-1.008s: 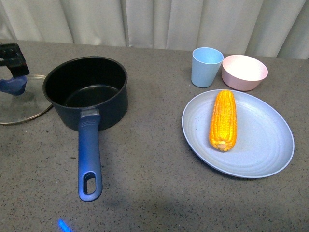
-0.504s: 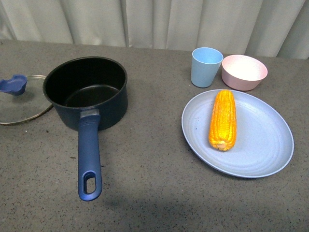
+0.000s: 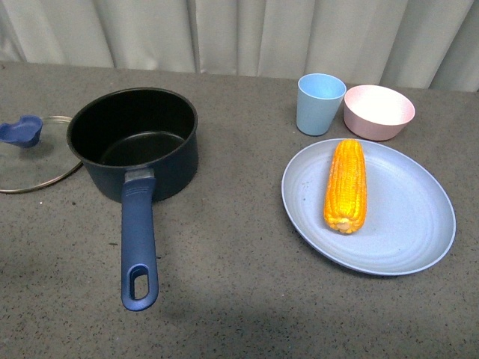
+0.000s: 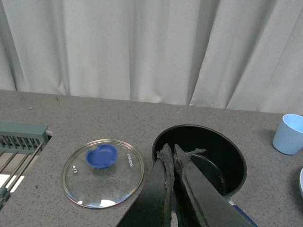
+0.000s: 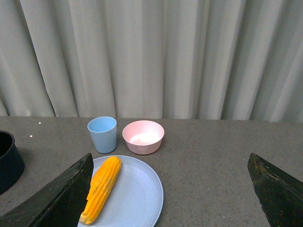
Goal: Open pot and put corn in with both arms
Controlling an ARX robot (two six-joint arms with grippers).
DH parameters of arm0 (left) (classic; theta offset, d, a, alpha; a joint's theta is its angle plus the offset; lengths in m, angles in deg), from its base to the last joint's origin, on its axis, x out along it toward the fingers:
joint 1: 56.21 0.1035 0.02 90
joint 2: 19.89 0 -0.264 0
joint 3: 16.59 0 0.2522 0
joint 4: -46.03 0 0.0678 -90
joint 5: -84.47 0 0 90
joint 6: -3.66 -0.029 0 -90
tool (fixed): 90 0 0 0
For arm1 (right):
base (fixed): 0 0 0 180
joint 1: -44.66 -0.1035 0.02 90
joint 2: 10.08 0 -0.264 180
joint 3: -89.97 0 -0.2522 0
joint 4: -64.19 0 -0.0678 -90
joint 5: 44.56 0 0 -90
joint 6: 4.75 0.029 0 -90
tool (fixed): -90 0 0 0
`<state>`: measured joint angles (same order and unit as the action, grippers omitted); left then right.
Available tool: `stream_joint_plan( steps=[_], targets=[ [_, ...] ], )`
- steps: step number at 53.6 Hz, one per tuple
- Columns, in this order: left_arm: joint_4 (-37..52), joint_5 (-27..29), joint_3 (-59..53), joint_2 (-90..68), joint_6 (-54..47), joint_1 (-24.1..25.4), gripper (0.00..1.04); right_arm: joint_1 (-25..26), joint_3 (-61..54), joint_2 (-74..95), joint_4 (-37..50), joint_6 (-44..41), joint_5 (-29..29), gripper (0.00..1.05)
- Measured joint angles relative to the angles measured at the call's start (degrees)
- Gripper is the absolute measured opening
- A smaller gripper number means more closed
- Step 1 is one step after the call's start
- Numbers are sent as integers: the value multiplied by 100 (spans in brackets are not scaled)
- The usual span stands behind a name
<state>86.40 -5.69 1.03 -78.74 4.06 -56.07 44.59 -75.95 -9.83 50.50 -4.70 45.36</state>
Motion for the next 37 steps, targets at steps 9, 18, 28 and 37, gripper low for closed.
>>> stream_joint_plan(
  steps=[9,18,28,37],
  targets=[
    [-538,15,-153,702,0,0,4,0,0,0,0,0,0,95],
    [-1086,15,-260,1364,2,0,4,0,0,0,0,0,0,95],
    [-1757,15,-269,2140,0,-2,4,0,0,0,0,0,0,95],
    [-2288,17,-271,2717,0,-2,4,0,0,0,0,0,0,95]
  ],
)
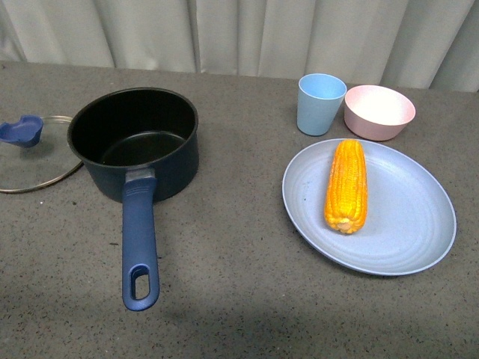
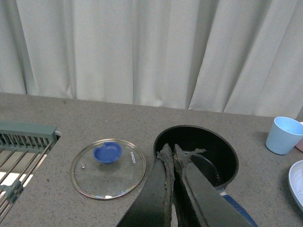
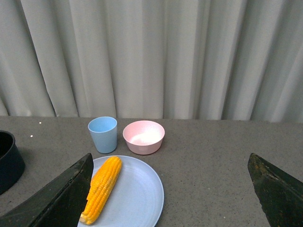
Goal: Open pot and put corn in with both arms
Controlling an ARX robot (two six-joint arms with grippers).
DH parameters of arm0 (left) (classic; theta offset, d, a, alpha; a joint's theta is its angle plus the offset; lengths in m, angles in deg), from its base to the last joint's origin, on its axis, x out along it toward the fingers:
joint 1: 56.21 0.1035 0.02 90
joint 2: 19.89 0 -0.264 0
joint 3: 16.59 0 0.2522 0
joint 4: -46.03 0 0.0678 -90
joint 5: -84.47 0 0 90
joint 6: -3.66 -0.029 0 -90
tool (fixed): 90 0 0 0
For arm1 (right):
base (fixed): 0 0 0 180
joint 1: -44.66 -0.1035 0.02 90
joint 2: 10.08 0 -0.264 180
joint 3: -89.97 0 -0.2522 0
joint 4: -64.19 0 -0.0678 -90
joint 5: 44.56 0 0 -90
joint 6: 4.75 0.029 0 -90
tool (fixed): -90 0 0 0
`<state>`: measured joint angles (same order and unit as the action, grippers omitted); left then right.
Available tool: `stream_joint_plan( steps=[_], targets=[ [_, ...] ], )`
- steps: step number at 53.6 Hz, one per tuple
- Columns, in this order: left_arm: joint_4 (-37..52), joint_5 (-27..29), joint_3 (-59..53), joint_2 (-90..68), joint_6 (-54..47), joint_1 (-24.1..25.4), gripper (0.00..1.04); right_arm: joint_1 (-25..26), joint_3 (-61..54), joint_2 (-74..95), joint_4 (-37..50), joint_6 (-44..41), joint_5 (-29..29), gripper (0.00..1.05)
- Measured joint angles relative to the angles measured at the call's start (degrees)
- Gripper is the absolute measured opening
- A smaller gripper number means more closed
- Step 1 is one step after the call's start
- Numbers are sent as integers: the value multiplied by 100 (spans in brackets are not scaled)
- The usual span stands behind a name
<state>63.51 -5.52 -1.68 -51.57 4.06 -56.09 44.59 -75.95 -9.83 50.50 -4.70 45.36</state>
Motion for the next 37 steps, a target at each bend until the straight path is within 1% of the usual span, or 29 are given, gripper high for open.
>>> stream_joint_plan(
  steps=[25,37],
  targets=[
    [-1294,-2,-2,1357,0,-2,4,0,0,0,0,0,0,95],
    [-1685,0,-2,1753,0,-2,4,0,0,0,0,0,0,95]
  ],
)
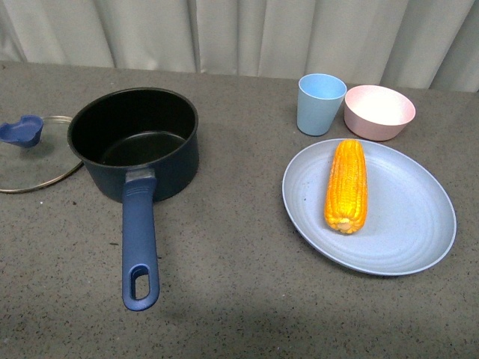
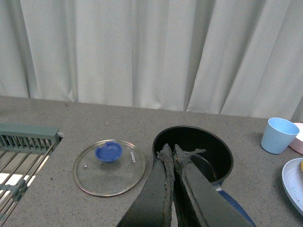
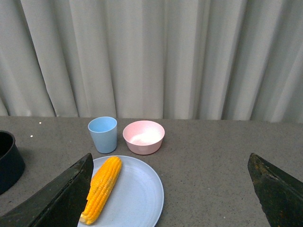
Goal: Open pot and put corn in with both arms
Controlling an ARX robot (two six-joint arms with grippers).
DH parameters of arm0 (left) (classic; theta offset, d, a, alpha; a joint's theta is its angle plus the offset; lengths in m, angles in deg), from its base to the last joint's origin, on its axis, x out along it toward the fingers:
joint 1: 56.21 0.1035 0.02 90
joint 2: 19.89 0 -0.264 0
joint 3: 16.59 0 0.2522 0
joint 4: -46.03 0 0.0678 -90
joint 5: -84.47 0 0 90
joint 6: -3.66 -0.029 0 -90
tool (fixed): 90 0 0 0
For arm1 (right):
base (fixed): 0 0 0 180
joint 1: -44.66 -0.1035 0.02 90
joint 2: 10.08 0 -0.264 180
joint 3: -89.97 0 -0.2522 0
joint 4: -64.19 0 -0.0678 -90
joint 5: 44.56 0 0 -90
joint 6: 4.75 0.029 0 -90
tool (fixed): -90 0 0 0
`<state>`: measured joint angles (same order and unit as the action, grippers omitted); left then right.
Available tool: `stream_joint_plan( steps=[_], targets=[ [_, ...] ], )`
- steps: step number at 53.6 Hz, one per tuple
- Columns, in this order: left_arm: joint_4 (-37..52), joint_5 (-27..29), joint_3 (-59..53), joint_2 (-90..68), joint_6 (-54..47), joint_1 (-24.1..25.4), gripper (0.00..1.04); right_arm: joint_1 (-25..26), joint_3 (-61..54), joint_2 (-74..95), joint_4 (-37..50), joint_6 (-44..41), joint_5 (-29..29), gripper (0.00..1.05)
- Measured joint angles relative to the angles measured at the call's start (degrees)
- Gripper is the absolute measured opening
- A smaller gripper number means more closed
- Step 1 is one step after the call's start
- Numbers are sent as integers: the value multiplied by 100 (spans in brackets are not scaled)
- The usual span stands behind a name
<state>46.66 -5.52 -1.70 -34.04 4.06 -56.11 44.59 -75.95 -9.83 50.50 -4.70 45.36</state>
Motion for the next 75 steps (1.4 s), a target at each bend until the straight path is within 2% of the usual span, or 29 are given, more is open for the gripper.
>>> stream_joint_plan(
  steps=[15,21,31,33,36,40,42,48,55,57,65,75],
  targets=[
    [-446,0,2,444,0,0,4,0,0,0,0,0,0,95],
    [-1349,0,2,1178,-2,0,4,0,0,0,0,0,0,95],
    [-1427,0,2,1381,2,-2,5,0,0,0,0,0,0,95],
    [-1427,0,2,1381,0,-2,10,0,0,0,0,0,0,95],
    [-1427,0,2,1384,0,0,22,0,0,0,0,0,0,95],
    [-1427,0,2,1386,0,-2,38,-85,39,249,-15,-369,699,95],
    [-1427,0,2,1386,-2,-2,46,9,66,595,160,-470,813,95],
    [-1427,0,2,1386,-2,-2,71,621,387,2621,1493,-343,621,95],
    [-1427,0,2,1386,0,-2,96,844,1106,5086,2533,195,162,95],
    [-1427,0,2,1386,-7,-2,100,844,1357,5836,2723,352,111,95],
    [-1427,0,2,1388,-15,-2,98,634,2253,7899,2771,761,-79,95],
    [-1429,0,2,1388,-15,-2,98,-24,3609,9455,2168,1364,-153,95]
  ],
)
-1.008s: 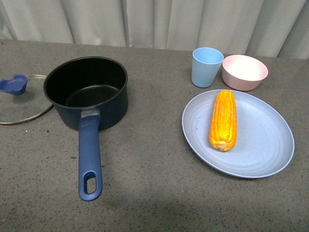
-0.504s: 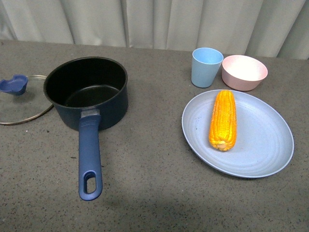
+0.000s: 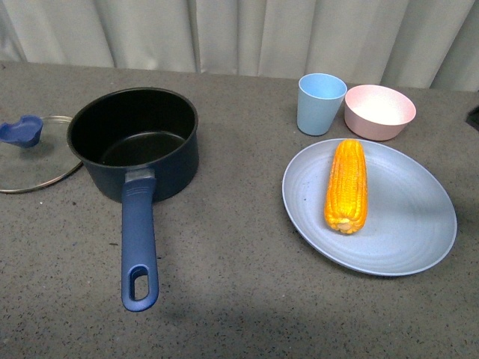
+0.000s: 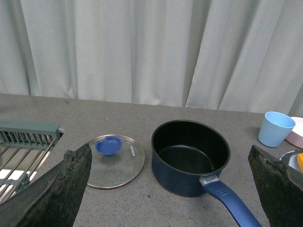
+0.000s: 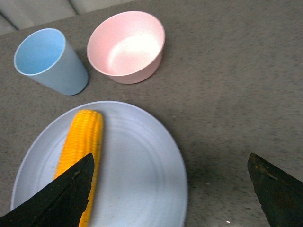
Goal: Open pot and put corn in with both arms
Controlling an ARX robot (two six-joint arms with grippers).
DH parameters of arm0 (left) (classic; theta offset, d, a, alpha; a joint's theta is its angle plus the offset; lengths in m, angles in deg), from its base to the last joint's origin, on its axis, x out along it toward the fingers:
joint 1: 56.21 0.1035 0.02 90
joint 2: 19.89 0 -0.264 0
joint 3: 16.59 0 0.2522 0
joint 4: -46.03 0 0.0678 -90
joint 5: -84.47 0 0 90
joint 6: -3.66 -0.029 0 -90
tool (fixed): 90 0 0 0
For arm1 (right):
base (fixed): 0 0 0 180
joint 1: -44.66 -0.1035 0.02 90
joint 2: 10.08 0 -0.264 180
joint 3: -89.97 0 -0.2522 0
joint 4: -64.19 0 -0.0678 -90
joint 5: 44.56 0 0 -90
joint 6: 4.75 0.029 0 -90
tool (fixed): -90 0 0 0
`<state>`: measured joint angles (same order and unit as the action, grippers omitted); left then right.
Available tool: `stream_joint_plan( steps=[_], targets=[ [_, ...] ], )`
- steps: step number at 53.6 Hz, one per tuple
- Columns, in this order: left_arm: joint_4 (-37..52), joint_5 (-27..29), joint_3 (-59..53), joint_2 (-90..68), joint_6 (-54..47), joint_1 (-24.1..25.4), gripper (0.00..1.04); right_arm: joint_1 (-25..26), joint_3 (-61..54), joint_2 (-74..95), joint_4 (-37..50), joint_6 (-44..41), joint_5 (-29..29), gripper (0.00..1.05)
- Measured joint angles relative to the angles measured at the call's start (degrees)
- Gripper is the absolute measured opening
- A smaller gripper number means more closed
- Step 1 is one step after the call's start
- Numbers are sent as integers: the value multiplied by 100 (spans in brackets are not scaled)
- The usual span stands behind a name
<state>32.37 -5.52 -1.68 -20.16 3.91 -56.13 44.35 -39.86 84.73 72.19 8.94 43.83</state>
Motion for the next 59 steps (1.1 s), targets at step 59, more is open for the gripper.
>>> stream_joint_plan(
  steps=[59],
  targets=[
    [0,0,0,0,2,0,98,-1394,3351,3132,-3086,1541,63,84]
  ],
)
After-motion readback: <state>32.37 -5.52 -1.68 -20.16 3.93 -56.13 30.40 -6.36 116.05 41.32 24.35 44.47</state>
